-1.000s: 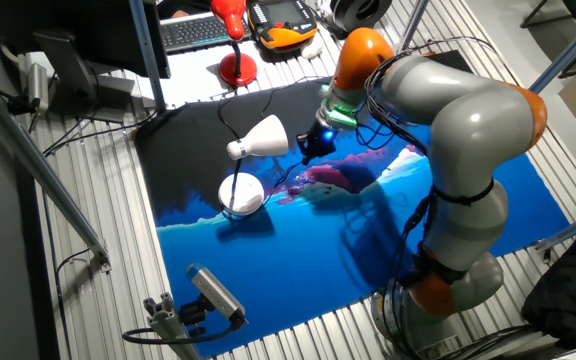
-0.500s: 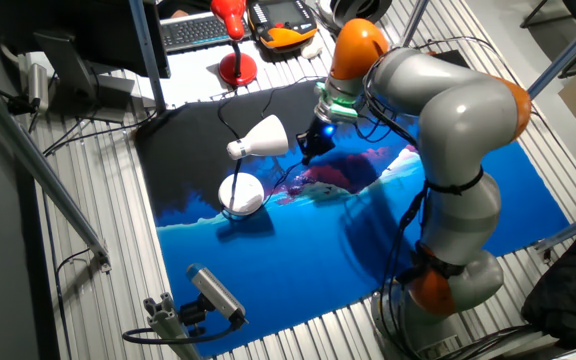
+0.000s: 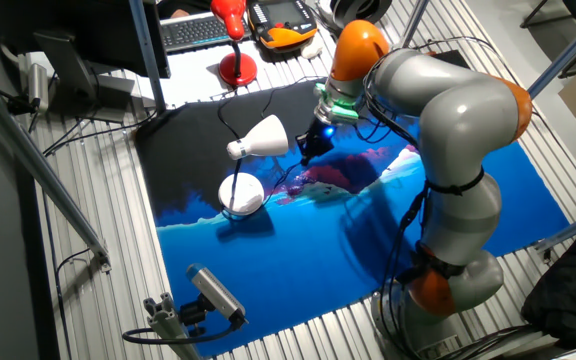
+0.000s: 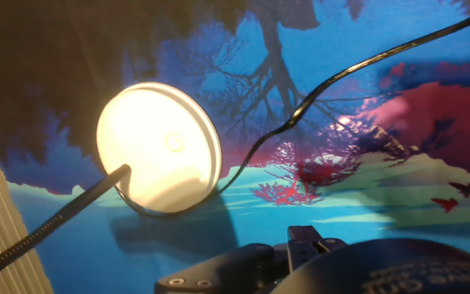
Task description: Turn on the desk lamp by pressing the button
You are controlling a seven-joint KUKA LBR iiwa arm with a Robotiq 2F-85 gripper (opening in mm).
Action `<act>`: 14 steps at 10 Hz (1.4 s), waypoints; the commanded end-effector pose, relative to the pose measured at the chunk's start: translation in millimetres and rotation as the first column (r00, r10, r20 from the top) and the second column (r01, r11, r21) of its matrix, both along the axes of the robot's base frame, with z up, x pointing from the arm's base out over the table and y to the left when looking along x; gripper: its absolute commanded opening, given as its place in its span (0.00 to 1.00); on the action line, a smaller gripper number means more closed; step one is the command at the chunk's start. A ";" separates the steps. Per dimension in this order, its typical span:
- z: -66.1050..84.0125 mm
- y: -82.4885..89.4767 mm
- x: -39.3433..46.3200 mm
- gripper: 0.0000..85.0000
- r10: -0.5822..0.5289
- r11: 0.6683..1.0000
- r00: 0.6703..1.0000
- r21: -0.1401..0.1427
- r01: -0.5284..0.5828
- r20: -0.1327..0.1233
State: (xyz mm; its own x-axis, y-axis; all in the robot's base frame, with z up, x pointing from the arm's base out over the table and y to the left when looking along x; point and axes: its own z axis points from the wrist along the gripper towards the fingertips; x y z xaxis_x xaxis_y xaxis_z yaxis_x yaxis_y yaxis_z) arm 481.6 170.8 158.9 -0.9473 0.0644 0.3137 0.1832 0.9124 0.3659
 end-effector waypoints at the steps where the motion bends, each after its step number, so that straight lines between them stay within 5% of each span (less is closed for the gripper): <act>1: -3.8 5.7 -0.9 0.00 0.000 1.000 1.000 0.000 0.000 0.004; 6: -30.6 30.8 1.5 0.00 -0.049 0.998 0.998 0.039 0.048 0.026; 9: -40.7 44.9 -0.9 0.00 -0.067 0.997 0.996 0.038 0.066 0.051; 14: -49.5 65.7 3.6 0.00 -0.086 0.996 0.995 0.039 0.084 0.058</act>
State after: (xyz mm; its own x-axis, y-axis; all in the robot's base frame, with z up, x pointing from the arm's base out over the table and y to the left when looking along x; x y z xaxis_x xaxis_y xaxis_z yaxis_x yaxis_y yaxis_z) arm 485.4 237.1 108.0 -0.9564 0.1343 0.2594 0.2352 0.8807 0.4112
